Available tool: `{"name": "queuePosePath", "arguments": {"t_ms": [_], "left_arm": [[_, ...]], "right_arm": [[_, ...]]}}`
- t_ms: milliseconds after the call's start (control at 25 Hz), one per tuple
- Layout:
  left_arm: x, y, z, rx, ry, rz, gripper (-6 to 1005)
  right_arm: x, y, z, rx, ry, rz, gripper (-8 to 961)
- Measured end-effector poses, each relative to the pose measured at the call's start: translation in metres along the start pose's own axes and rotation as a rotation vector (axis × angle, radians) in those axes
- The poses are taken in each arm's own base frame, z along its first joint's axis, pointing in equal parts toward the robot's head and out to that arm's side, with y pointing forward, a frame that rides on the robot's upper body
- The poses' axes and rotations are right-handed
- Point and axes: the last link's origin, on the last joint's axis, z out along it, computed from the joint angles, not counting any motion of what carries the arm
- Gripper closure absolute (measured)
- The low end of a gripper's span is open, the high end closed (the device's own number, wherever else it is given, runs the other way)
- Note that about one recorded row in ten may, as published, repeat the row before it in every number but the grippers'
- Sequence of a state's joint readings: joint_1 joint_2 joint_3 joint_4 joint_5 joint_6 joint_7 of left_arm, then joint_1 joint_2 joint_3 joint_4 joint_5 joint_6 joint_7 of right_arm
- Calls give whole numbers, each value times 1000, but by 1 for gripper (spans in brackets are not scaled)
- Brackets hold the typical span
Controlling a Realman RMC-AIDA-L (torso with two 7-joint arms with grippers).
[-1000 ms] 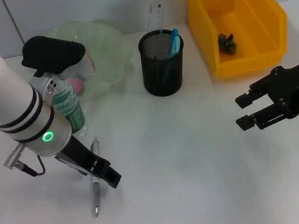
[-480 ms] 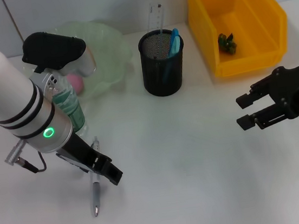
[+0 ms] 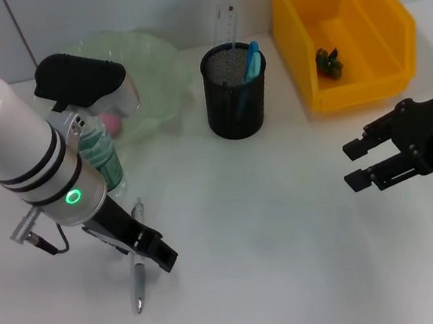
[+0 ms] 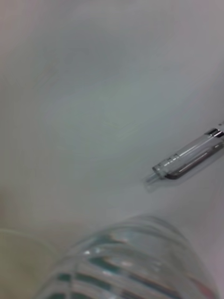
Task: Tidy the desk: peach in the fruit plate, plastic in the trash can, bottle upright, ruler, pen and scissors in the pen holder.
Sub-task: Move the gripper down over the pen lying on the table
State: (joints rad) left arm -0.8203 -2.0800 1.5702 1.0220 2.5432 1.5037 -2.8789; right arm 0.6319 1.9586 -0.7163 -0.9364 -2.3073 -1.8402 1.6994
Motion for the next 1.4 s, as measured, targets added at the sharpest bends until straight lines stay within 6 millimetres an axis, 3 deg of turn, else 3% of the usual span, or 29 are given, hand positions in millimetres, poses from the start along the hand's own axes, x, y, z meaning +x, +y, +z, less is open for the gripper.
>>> {"name": "queuePosePath", "arguments": {"t_ms": [1400], "left_arm": [[-3,-3,8,8,-16,-5,230]], "right_arm": [[-6,-1,1,0,6,-28,361]]}}
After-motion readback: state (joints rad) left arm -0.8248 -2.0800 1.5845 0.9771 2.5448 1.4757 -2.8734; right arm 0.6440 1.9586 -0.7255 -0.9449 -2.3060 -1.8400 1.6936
